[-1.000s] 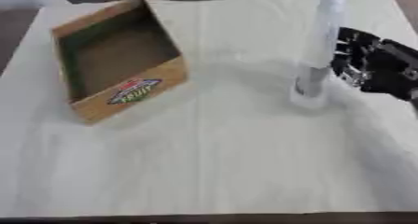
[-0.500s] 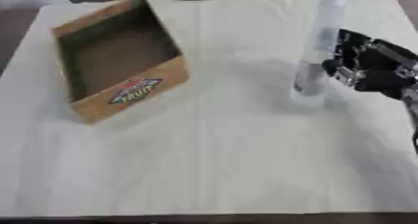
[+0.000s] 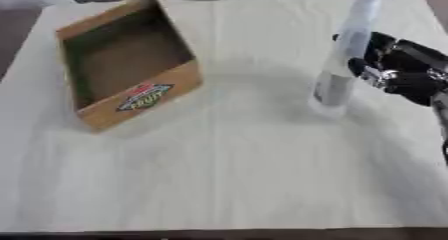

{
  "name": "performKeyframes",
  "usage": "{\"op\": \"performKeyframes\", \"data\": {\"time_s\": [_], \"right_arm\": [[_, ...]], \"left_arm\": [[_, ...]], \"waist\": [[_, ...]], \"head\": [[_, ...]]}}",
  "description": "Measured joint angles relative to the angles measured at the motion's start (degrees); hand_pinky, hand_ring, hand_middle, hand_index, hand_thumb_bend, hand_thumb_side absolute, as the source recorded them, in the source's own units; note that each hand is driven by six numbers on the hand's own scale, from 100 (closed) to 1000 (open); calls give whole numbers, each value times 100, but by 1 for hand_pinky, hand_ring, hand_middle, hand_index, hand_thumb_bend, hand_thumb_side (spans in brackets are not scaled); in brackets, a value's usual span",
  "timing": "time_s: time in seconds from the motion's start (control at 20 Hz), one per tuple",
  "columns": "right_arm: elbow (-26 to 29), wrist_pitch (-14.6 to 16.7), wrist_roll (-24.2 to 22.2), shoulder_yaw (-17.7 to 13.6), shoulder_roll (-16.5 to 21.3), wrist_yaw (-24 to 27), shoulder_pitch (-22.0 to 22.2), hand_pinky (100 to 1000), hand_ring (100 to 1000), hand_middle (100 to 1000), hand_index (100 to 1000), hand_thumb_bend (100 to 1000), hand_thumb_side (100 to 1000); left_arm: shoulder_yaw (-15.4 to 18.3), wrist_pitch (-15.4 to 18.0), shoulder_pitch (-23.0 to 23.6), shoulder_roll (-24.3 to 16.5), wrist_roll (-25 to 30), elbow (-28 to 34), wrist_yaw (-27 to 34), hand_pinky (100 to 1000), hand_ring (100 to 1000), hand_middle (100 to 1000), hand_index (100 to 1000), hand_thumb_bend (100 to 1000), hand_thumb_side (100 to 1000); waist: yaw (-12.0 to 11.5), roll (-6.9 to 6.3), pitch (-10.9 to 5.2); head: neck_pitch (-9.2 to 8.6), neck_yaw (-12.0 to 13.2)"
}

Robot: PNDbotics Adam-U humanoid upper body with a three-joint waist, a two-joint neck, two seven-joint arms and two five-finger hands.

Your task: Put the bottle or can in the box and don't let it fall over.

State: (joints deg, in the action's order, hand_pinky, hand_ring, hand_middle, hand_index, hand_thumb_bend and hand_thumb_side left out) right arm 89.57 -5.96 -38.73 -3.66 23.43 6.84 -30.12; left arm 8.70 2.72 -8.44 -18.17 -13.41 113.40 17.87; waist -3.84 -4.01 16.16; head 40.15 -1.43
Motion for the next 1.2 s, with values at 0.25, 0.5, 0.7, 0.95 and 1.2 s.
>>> {"op": "performKeyframes", "data": {"time_s": [0.25,0.5,0.7,0.95,1.2], "right_arm": [[24,-63,-65,81,-14,6,-6,1000,1000,1000,989,100,280],[23,-84,-144,152,-57,0,-14,1000,1000,1000,985,100,281],[8,-86,-205,196,-72,-3,-58,1000,1000,1000,978,100,262],[-33,-95,-291,244,-125,-3,-99,1000,1000,1000,966,100,199],[-122,-163,-360,300,-163,-2,-119,1000,1000,1000,931,100,100]], "left_arm": [[0,1,-5,0,1,0,0,1000,1000,956,896,406,914],[0,1,-10,0,1,0,2,1000,1000,955,896,406,913],[0,1,-14,0,1,0,14,1000,1000,954,896,405,913],[0,1,-16,0,1,0,17,1000,1000,953,896,404,912],[0,1,-17,0,1,0,17,1000,1000,951,896,403,911]], "waist": [[-7,8,0],[-17,18,0],[-43,20,0],[-47,23,0],[-49,24,0]], "head": [[0,-1],[-5,-3],[-49,-13],[-55,-13],[-55,-13]]}}
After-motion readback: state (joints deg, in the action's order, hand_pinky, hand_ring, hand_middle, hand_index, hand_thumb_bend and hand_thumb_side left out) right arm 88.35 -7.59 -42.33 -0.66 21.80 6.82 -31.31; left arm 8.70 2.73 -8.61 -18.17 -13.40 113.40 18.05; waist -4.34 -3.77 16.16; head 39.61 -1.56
